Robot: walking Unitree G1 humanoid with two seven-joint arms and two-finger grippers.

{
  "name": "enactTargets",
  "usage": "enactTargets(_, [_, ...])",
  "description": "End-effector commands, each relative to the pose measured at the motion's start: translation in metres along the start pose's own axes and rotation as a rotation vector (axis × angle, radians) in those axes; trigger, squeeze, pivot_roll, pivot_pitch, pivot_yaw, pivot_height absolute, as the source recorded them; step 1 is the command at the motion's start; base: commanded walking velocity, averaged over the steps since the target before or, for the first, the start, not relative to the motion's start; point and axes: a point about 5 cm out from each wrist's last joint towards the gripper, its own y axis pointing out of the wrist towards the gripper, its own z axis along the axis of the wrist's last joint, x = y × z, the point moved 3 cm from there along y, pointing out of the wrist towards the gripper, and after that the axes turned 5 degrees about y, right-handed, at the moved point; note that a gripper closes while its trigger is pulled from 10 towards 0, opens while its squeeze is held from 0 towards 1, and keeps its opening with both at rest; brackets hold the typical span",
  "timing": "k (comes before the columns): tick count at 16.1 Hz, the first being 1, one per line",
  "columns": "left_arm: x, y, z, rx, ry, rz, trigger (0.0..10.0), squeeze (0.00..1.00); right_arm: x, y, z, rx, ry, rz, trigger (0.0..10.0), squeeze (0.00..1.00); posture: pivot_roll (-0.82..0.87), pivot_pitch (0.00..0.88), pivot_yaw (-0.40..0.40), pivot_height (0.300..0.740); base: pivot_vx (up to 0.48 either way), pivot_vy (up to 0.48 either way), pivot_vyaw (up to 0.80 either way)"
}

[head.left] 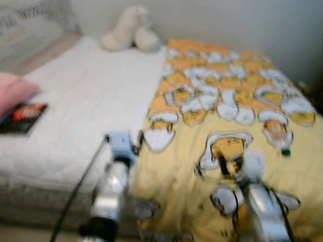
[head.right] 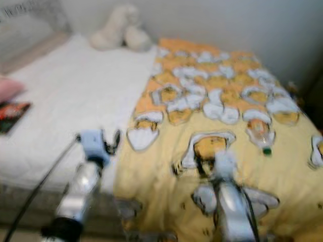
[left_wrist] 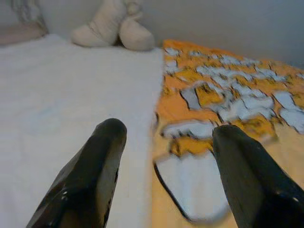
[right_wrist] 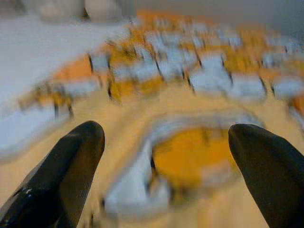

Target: Clean up the room

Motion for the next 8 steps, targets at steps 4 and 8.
enactTargets(4, [0.018,0.019,0.015,0.009,0.041,-0.099,10.0,0.00,0.030,0.026,0.010,-0.042,-0.048,-0.119,10.0,0.00,0.16,0.019,-0.004,0.740,0.360,0.000,0.00])
enactTargets(8, [-0.009,-0.001,0.039,0.094,0.095,-0.089,10.0,0.00,-0.008,0.057,0.004,-0.160,0.013,-0.020,10.0,0.00,0.32,0.209,0.000,0.740,0.000,0.000,0.00])
